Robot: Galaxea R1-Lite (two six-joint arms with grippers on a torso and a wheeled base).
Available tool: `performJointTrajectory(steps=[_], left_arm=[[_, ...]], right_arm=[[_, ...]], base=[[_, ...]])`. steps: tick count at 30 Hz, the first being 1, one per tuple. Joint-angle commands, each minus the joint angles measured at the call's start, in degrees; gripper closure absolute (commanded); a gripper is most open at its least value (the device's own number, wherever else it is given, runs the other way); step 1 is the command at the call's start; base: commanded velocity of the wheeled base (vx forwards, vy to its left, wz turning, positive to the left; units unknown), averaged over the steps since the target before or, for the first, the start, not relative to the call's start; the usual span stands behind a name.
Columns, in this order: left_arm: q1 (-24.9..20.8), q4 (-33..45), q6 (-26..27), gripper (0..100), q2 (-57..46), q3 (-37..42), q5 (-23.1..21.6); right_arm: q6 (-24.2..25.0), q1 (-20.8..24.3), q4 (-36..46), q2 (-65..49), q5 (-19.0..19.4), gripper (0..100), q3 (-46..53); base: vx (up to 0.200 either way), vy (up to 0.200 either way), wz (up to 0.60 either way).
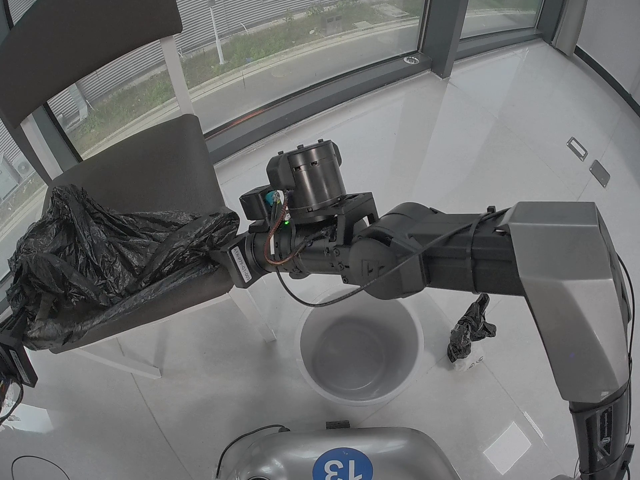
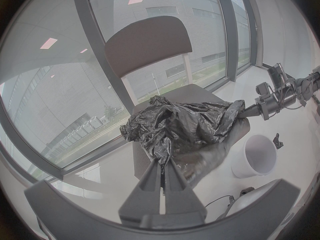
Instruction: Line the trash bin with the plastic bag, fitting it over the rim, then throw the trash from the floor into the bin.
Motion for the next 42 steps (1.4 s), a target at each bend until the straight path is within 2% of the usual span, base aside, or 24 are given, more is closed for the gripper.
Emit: performJointTrajectory(steps=[1,11,16,17,18,22,25,30,35,41,42], left_arm=[[0.0,-0.1,0.0,100,0.7,0.2,-0.1],[-0.1,-3.0,0.3,100,5.4,-3.4,-1.2],[-2.2,-3.5,0.7,100,7.4,-5.6,-1.7],[-4.8,-3.5,0.6,100,8.7,-7.6,-1.2],[-4.9,-3.5,0.5,100,8.9,-7.8,-1.1],[-11.3,-3.4,0.5,100,12.4,-12.4,-1.0],[-14.5,-3.4,0.3,100,14.2,-14.0,-0.8],[-14.8,-3.6,-0.2,100,15.2,-13.9,-0.7],[-14.8,-3.6,-1.3,100,15.2,-13.7,-0.6],[-14.7,-3.6,-1.4,100,15.3,-14.1,0.0],[-14.7,-3.6,-1.4,100,15.3,-14.1,0.0]], right_arm=[[0.1,-0.3,0.4,-0.1,-0.4,100,0.1],[-0.2,-0.8,0.6,-4.5,-1.0,100,0.1],[-0.3,-1.2,0.6,-8.9,-1.3,100,0.1],[-0.3,-1.3,0.6,-12.5,-1.3,100,3.2],[-0.3,-1.3,0.6,-12.9,-1.3,100,3.7],[-0.4,-1.3,0.6,-21.8,-2.1,100,14.8],[-0.5,-1.3,0.6,-26.4,-2.5,100,21.1],[-1.2,-0.9,0.1,-29.1,-2.5,100,26.6],[-2.8,-1.0,-0.1,-28.6,-2.5,100,26.2],[-5.2,-3.2,-0.5,-24.9,-2.4,100,24.3],[-5.2,-3.2,-0.5,-24.9,-2.4,0,24.3]], base=[[0.000,0.000,0.00],[0.000,0.000,0.00],[0.000,0.000,0.00],[0.000,0.000,0.00],[0.000,0.000,0.00],[0.000,0.000,0.00],[0.000,0.000,0.00],[0.000,0.000,0.00],[0.000,0.000,0.00],[0.000,0.000,0.00],[0.000,0.000,0.00]])
